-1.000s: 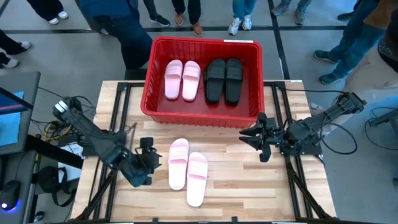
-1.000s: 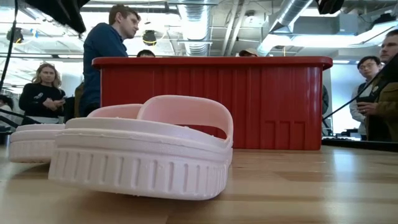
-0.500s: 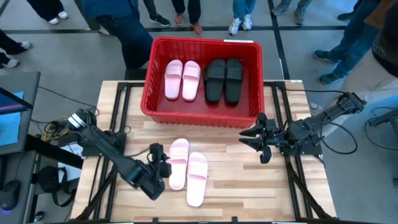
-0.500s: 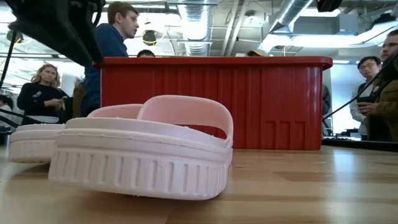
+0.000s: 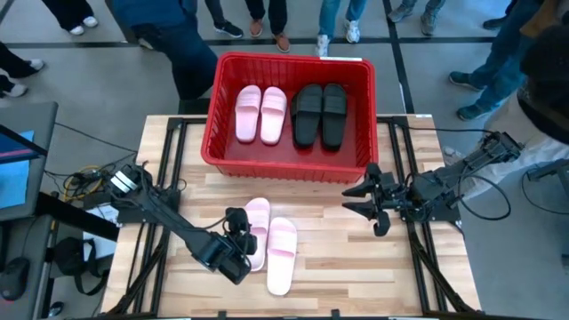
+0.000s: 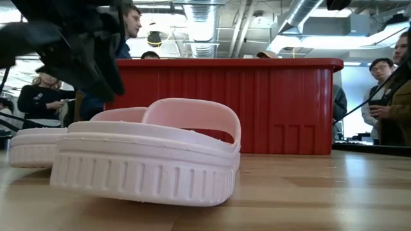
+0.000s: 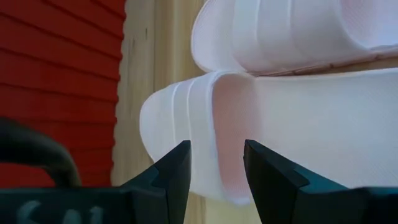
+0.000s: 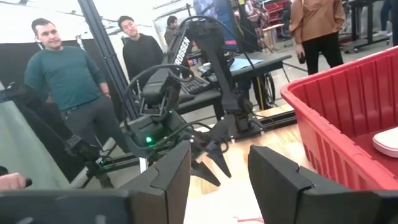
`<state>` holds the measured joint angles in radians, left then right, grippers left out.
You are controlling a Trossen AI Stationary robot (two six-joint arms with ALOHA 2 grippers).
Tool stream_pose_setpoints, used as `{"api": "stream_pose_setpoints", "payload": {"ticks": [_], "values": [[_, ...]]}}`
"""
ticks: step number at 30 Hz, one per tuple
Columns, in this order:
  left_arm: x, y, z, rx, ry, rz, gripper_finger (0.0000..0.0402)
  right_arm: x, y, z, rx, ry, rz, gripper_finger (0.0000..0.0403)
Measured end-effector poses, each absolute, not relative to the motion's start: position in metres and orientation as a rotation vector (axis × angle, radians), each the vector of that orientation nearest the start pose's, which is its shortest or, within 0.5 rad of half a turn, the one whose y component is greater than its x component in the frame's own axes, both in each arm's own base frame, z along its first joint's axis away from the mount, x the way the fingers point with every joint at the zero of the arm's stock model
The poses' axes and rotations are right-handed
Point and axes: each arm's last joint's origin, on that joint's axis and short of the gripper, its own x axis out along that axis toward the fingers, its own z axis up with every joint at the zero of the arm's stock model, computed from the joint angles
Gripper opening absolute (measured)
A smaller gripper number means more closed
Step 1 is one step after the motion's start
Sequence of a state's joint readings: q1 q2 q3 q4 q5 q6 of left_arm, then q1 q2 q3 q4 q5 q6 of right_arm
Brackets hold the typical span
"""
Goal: Pick and place slides into bin
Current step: Put the pink slide into the red container
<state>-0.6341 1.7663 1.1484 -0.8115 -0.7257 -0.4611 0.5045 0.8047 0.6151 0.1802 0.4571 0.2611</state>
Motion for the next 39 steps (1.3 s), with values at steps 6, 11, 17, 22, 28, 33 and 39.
{"api": "stream_pose_setpoints", "payload": {"ticks": [6, 11, 17, 22, 28, 33, 39], "values": [[0.276, -0.168, 0.173, 0.505, 1.030, 0.359, 0.0138, 0.165, 0.080, 0.306, 0.264, 0.019, 0.080, 0.0150], [0.281, -0.160, 0.171, 0.501, 1.036, 0.388, 0.0138, 0.163, 0.084, 0.306, 0.264, 0.023, 0.103, 0.0151], [0.289, -0.155, 0.171, 0.512, 1.037, 0.354, 0.0138, 0.161, 0.088, 0.306, 0.265, 0.024, 0.129, 0.0145], [0.289, -0.154, 0.166, 0.491, 1.041, 0.323, 0.0138, 0.159, 0.092, 0.306, 0.266, 0.026, 0.151, 0.0141], [0.291, -0.151, 0.166, 0.489, 1.042, 0.338, 0.0138, 0.158, 0.093, 0.307, 0.273, 0.016, 0.159, 0.0142], [0.293, -0.147, 0.166, 0.484, 1.048, 0.349, 0.0138, 0.158, 0.093, 0.308, 0.277, 0.012, 0.158, 0.0139], [0.289, -0.144, 0.159, 0.476, 1.079, 0.337, 0.0138, 0.158, 0.093, 0.309, 0.282, 0.003, 0.158, 0.0137]]}}
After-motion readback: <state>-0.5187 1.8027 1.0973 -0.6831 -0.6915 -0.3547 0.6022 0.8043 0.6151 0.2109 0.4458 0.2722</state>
